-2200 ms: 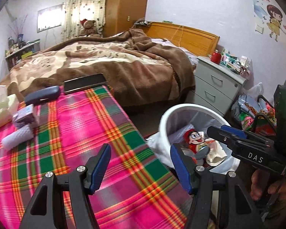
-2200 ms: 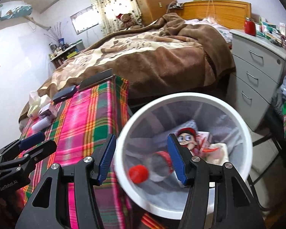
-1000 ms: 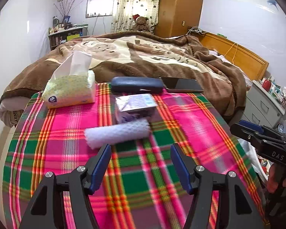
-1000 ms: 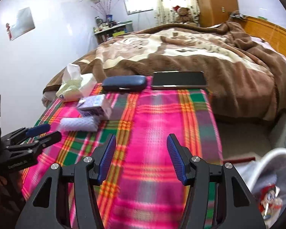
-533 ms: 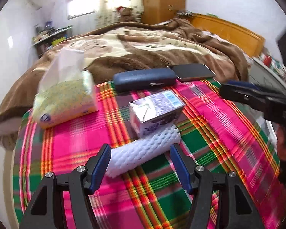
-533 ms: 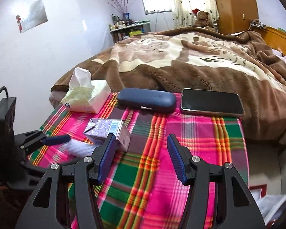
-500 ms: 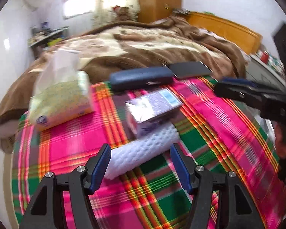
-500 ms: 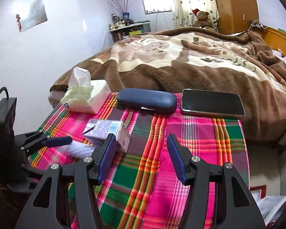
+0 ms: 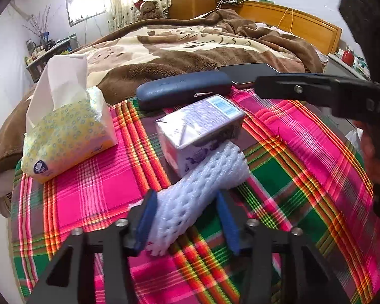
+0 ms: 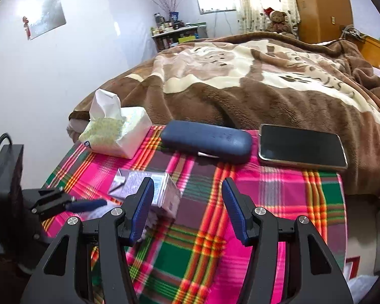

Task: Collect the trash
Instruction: 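Grasp the white foam net with the left tool while the right tool grasps the purple milk carton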

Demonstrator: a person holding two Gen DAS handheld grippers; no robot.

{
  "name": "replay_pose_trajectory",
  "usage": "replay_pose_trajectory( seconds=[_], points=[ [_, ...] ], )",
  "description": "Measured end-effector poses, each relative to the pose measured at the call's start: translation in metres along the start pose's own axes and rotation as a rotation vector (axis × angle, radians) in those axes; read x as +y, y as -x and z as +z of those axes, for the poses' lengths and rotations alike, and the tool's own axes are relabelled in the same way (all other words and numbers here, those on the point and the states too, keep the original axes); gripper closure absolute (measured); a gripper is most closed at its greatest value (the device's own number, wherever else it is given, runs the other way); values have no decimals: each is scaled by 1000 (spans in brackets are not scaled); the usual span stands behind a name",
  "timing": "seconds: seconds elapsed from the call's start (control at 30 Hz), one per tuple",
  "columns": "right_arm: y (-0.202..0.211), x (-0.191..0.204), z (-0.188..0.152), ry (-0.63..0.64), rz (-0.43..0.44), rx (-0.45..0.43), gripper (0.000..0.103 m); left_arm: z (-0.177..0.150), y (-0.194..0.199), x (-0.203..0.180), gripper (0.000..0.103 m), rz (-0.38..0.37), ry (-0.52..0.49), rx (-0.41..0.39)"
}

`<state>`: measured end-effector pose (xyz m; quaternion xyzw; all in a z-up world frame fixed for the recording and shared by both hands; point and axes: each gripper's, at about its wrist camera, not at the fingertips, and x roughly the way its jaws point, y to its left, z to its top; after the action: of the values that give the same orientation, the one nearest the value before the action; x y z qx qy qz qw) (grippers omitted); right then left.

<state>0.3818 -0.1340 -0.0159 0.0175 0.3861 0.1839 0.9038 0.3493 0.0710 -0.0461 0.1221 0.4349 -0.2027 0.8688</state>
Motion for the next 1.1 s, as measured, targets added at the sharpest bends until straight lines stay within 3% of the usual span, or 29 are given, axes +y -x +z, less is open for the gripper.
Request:
replay_pose_trajectory(
  seconds=[0.13, 0.27, 0.63, 0.9, 0.97, 1.1],
  points=[
    [-11, 7, 6, 17, 33, 10, 46, -9, 9, 6, 71, -2, 19, -2],
    [-19, 18, 10, 60, 88, 18, 46, -17, 16, 20, 72, -23, 94, -10],
    [-39, 32, 11, 163, 146, 79, 46, -44, 32, 65, 73, 65, 324, -7],
    [-27, 41, -1, 243, 217, 112, 43, -42, 32, 82, 73, 58, 381, -34],
    [-25, 44, -4, 267, 229, 122, 43, -35, 27, 84, 72, 53, 387, -41],
    [-23, 47, -10, 287, 247, 140, 42, -27, 19, 91, 55, 68, 399, -49]
  ],
)
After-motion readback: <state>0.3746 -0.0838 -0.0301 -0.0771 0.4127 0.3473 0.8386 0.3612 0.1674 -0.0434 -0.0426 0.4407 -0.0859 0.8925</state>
